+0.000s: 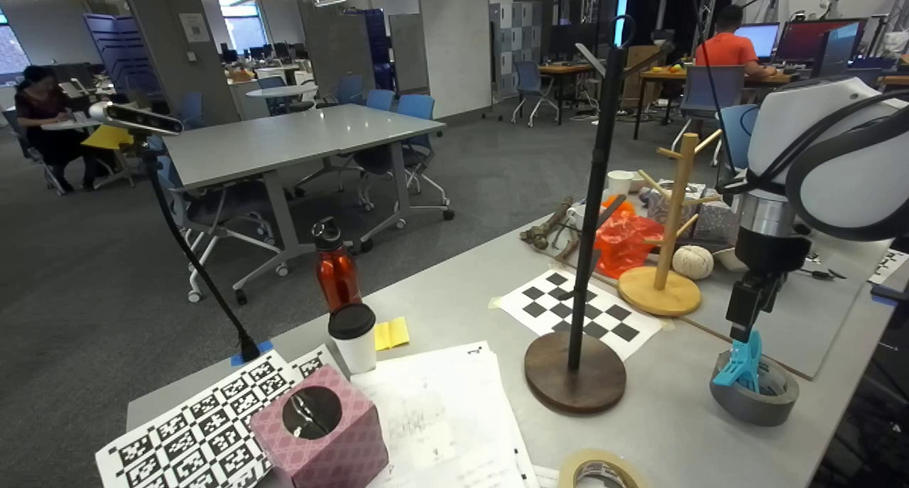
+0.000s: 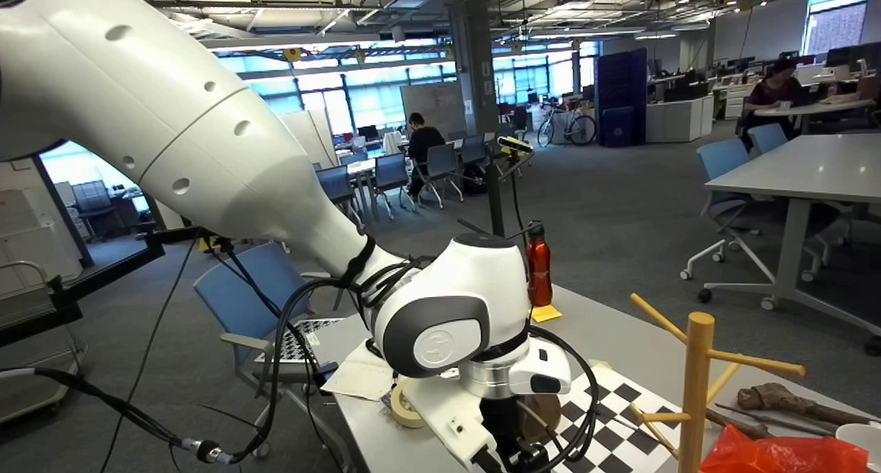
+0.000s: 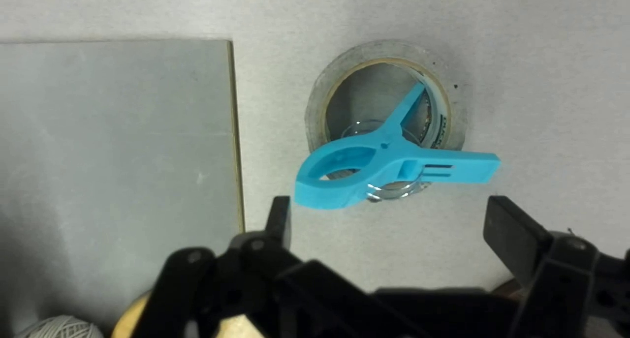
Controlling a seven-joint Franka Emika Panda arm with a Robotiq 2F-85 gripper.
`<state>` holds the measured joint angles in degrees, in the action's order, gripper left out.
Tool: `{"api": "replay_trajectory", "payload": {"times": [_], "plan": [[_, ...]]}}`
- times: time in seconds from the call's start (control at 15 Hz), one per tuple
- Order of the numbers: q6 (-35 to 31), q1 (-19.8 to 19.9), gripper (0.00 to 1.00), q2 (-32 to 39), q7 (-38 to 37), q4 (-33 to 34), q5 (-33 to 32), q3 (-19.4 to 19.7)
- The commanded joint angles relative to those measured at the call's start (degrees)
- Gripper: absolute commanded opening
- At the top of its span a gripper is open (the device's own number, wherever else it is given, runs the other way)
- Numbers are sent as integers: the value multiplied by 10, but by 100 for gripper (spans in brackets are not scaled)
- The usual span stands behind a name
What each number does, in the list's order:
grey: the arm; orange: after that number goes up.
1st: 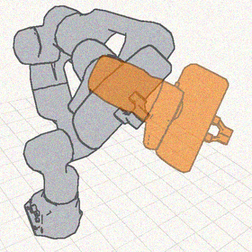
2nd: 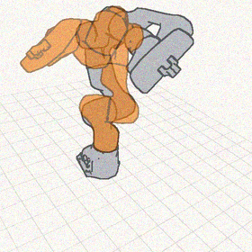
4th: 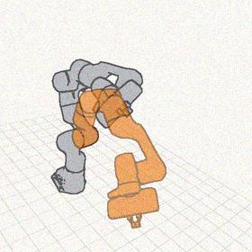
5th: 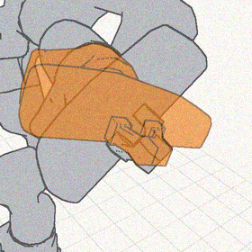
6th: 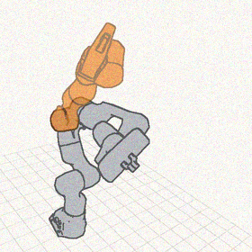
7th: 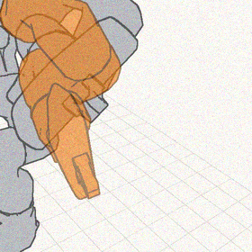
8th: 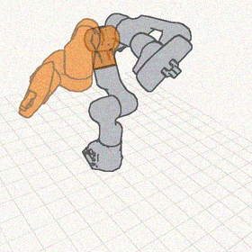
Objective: Remove the peg from the stand and place it on the masking tape
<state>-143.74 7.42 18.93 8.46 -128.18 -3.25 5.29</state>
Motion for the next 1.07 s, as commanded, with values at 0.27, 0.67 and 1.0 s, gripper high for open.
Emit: {"api": "replay_trajectory", "payload": {"times": [0.27,0.67,1.0], "plan": [[58,5,100,-87,17,-9,-5,5],[58,5,100,-172,26,-30,5,7],[61,2,100,-251,34,-65,17,13]]}}
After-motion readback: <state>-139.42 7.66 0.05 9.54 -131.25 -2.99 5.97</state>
